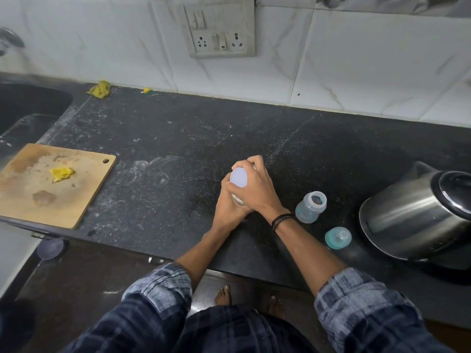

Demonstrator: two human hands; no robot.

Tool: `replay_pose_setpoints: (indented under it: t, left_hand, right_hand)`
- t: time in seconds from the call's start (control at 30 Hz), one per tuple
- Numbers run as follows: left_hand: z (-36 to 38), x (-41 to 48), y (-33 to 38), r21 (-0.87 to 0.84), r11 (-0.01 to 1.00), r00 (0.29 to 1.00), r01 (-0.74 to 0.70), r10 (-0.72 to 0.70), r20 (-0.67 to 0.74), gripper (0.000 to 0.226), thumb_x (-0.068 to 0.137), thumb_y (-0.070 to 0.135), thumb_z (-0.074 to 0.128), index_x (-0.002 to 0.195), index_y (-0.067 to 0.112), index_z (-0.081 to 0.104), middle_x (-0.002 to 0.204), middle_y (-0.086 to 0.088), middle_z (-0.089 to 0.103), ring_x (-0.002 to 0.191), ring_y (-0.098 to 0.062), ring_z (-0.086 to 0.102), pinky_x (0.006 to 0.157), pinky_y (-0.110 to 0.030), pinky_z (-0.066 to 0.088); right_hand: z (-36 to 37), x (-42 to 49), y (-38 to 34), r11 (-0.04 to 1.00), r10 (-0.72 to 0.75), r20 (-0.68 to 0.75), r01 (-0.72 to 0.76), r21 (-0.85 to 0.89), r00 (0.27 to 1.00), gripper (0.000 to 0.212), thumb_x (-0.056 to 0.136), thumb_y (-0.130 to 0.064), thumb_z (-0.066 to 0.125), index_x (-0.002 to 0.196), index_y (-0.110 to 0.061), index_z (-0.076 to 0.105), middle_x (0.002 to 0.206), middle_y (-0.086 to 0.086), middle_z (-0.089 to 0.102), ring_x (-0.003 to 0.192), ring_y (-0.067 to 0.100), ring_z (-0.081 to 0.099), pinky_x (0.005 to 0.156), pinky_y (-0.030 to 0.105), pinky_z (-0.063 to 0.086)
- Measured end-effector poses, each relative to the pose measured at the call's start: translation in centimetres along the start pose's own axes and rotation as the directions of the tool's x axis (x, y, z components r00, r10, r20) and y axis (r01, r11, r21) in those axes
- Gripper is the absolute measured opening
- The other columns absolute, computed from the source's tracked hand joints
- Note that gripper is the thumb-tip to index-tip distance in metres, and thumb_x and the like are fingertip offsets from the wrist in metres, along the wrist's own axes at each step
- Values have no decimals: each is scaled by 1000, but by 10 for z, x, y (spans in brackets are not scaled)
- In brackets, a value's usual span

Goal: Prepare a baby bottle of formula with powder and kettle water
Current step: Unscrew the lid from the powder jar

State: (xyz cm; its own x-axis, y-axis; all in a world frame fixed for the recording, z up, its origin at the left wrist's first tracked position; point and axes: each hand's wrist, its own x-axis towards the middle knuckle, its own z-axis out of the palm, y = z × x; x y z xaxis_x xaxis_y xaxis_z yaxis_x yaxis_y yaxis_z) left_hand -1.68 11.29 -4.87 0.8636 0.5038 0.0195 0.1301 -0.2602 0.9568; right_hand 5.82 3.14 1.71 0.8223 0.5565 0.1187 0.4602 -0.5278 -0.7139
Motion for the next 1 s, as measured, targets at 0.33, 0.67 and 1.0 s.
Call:
replay_pose_setpoints:
  t: [0.33,0.67,1.0]
  left_hand:
    - [4,1,5,125,990,996,60,-51,-77,89,64,66,82,138,45,38,126,32,55,111,20,53,82,-13,44]
    - [-13,6,8,149,989,995,11,-26,95,101,53,51,85,142,41,38,128,17,59,116,-3,60,91,-34,56]
    - [-10,3,4,82,995,995,52,-58,76,97,53,45,93,123,71,32,127,29,56,117,11,56,82,-11,45]
  right_hand:
    - [-2,-1,-5,999,6,28,-5,-49,1000,41,85,-33,77,121,-19,64,124,0,45,113,19,46,90,25,36]
    - [-22,4,6,986,-150,218,161,-34,964,47,76,-22,82,121,-22,69,117,-8,46,116,15,37,104,32,41]
    - [-44,-2,-4,981,-63,290,112,-158,955,78,78,-24,84,146,-31,47,143,-8,47,131,18,39,102,32,43]
